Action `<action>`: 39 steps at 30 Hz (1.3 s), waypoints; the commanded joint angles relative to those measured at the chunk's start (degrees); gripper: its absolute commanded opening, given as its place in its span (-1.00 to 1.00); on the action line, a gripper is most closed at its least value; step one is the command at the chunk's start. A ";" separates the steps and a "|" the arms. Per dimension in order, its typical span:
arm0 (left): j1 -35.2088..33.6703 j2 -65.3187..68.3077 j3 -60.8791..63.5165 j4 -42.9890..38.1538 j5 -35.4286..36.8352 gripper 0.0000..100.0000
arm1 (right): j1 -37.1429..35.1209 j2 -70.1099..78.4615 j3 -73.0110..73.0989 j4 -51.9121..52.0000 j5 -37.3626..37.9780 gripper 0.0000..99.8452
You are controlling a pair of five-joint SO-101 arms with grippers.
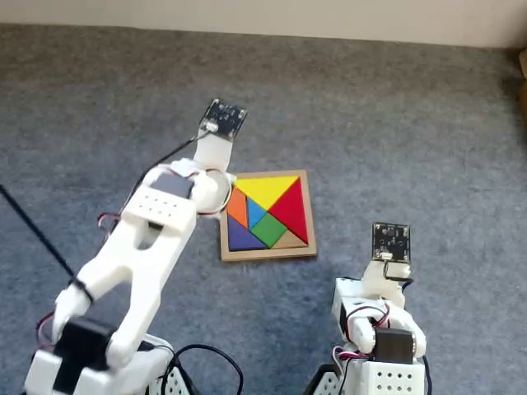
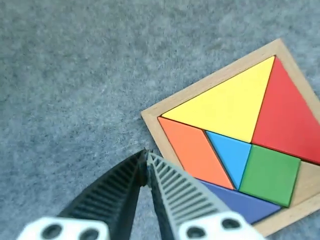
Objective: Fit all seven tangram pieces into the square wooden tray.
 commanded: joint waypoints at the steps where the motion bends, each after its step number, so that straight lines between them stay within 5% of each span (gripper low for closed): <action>1: -0.57 -6.46 2.24 -3.25 0.62 -0.99 | 0.57 -1.10 6.64 0.40 0.44 -0.98; 9: -0.66 -18.07 9.36 -4.57 4.75 -0.99 | 0.57 -1.10 6.64 0.40 0.44 -0.98; 23: -4.70 -39.08 29.67 -24.09 4.75 -0.99 | 0.57 -1.10 6.64 0.40 0.44 -0.98; 39: -4.62 -60.26 40.48 -25.41 4.75 -0.99 | 0.57 -1.10 6.64 0.40 0.44 -0.98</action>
